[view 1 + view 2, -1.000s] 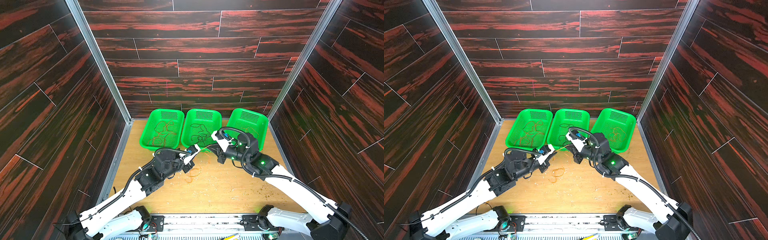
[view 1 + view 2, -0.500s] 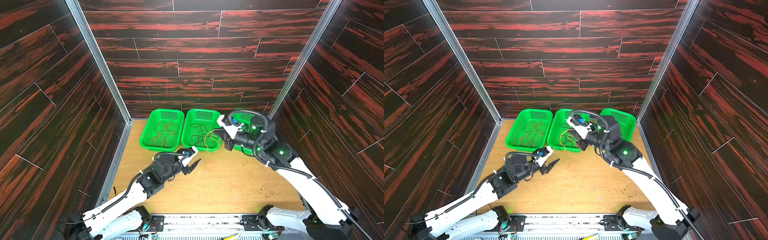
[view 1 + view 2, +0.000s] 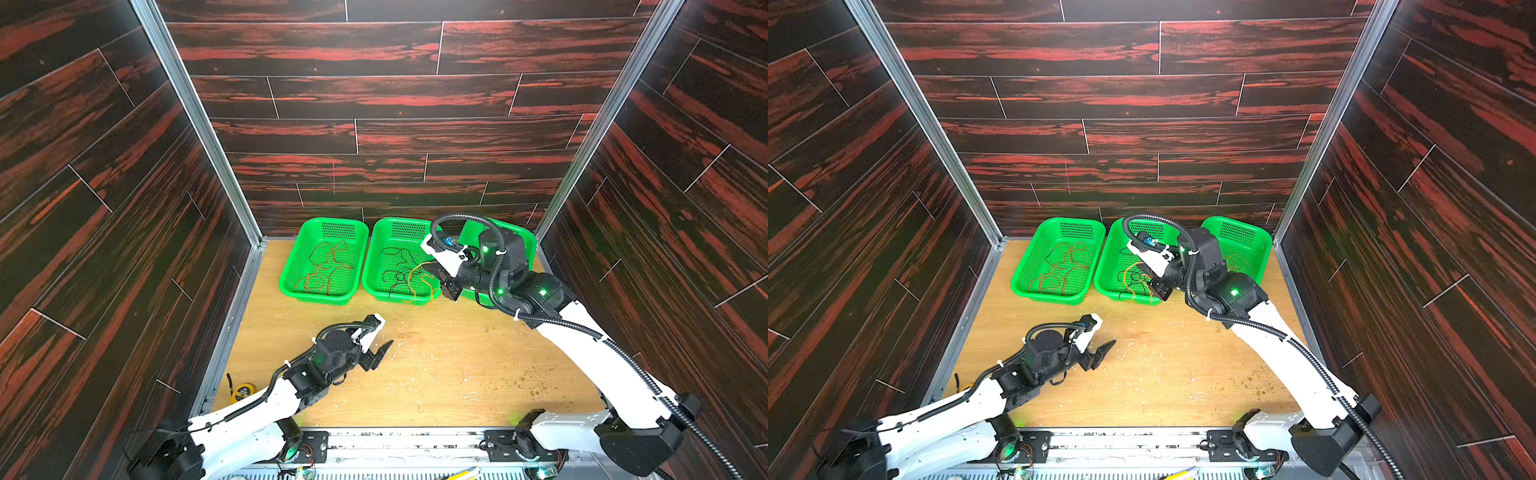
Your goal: Untangle the cables
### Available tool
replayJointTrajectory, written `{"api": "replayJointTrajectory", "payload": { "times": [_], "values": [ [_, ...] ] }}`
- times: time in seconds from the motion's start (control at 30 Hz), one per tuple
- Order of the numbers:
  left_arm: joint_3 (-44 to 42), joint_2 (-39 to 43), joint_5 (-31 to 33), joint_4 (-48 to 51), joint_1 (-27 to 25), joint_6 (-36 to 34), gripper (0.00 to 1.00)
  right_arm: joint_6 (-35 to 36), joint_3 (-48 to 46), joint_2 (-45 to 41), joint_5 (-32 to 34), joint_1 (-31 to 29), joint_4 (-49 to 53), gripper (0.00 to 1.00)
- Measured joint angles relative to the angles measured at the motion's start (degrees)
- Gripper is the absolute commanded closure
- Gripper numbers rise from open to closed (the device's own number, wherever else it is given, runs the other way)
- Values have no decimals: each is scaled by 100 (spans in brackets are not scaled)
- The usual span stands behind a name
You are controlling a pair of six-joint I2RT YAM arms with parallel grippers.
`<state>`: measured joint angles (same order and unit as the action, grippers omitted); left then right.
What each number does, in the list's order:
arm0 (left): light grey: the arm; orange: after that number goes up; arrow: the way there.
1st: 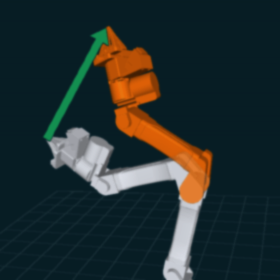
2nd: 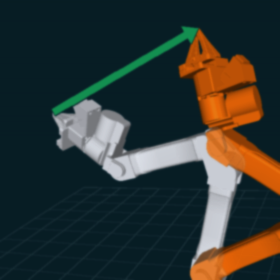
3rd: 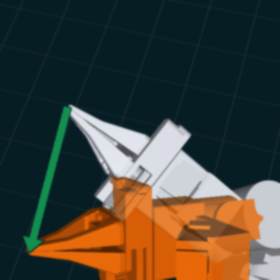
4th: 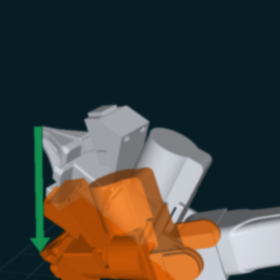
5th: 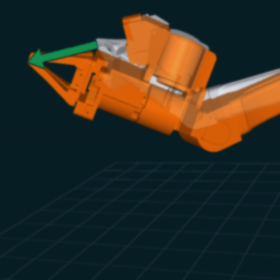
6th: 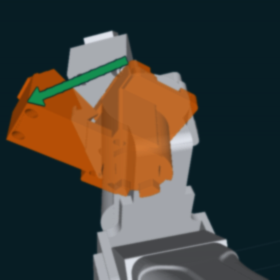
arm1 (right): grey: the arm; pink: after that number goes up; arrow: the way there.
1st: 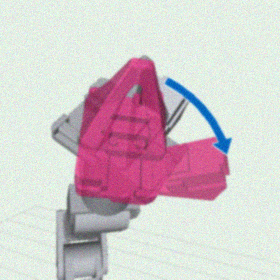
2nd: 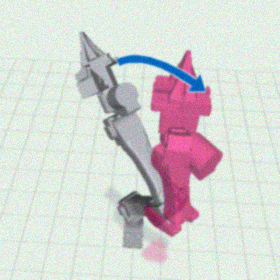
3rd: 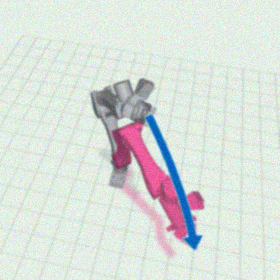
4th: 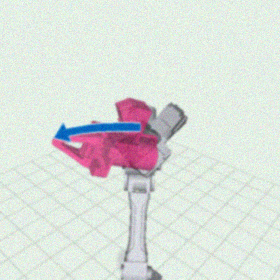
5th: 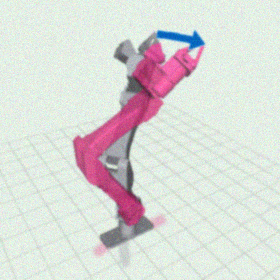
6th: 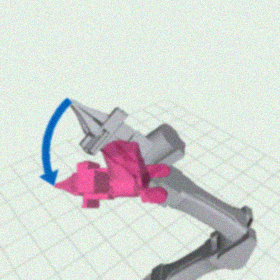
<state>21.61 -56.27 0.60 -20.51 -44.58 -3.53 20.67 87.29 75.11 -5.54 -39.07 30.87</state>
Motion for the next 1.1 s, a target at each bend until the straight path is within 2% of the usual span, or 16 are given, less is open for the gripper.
{"api": "replayJointTrajectory", "payload": {
  "times": [0.03, 0.1, 0.33, 0.53, 1.1],
  "values": [
    [-59, -35, 9, -129, 0, 33, 11, 0, 61, 20, -11, 0, 0, 100],
    [-195, -76, 59, -372, 0, 103, 9, 0, 149, 55, -72, 0, -4, 100],
    [-518, -181, 389, -962, 0, 280, 11, -4, 369, 109, -361, 0, 28, 100],
    [-577, -542, 396, -1353, 0, 476, 14, -50, 682, 236, -494, -2, 90, 100],
    [-269, -1617, -131, -2013, -83, 592, 16, -326, 708, 238, -144, -2, -74, 100]
  ]
}}
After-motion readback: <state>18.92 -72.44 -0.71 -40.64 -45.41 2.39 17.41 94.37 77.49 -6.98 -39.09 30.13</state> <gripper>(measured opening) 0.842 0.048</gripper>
